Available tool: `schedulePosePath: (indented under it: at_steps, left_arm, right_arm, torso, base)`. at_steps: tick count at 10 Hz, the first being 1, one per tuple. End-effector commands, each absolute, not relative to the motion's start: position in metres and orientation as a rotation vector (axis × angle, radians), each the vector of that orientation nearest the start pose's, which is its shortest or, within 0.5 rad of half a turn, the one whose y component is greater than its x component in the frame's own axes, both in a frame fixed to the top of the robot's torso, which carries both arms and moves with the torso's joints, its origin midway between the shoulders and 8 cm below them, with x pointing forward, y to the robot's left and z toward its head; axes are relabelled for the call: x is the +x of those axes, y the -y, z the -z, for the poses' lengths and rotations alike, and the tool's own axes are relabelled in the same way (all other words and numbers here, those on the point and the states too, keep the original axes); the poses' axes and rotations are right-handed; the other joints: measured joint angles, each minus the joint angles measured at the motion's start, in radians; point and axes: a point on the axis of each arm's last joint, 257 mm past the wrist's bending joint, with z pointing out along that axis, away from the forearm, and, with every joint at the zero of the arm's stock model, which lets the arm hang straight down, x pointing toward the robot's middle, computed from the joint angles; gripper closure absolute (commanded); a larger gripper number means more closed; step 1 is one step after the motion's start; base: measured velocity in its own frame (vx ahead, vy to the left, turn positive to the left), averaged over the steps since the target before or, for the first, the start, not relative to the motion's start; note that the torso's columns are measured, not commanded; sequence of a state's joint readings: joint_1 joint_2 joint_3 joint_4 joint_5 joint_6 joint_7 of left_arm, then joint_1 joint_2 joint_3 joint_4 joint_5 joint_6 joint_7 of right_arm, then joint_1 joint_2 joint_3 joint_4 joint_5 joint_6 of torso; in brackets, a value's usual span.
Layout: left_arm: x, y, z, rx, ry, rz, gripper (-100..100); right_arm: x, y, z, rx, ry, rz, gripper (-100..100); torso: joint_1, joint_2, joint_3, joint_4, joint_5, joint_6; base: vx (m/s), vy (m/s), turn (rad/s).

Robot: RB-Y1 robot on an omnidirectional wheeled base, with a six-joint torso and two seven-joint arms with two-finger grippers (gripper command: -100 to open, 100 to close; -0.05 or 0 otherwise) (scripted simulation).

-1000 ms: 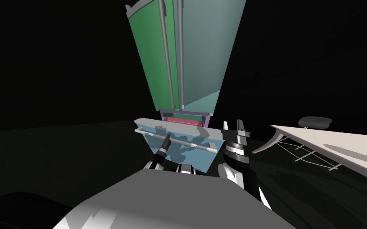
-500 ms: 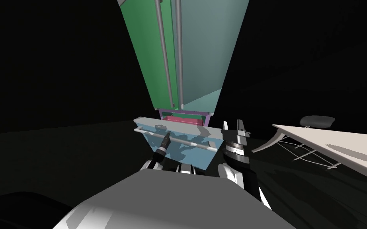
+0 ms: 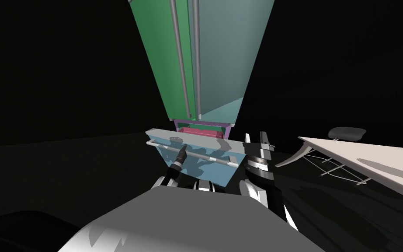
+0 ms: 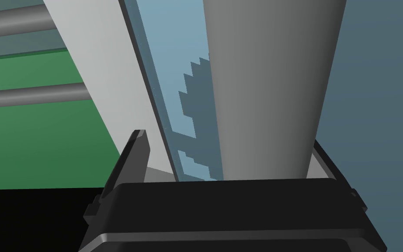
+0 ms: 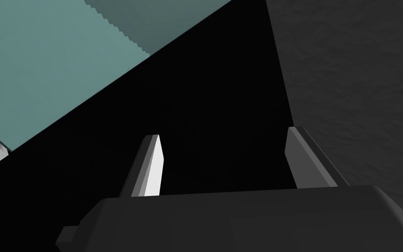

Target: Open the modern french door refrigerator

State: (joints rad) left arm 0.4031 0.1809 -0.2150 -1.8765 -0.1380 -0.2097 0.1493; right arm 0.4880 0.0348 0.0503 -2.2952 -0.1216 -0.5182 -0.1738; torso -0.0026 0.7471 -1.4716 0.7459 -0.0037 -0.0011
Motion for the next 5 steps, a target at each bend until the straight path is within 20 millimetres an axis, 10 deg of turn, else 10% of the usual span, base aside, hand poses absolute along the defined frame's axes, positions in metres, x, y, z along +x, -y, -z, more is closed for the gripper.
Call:
schedulePosePath:
  at_steps: [1,5]
  left_arm:
    - [0.4228,-0.1894,0.2210,-0.990,-1.300,1.304,0]
    - [0.4216,-0.1908,0.2269,-1.001,-1.310,1.296,0]
  right_arm:
    - [0.3383,0.2796,-0.0376,0.785,-0.418,-1.602,0]
    - [0.3383,0.2796,-0.0376,0.785,-0.418,-1.602,0]
  torso:
    - [0.000,-0.003,-0.002,-0.003,0.001,0.001]
    - [0.002,-0.009,-0.004,-0.007,0.003,0.001]
  base:
    - [0.000,0.000,0.000]
    - [0.000,0.000,0.000]
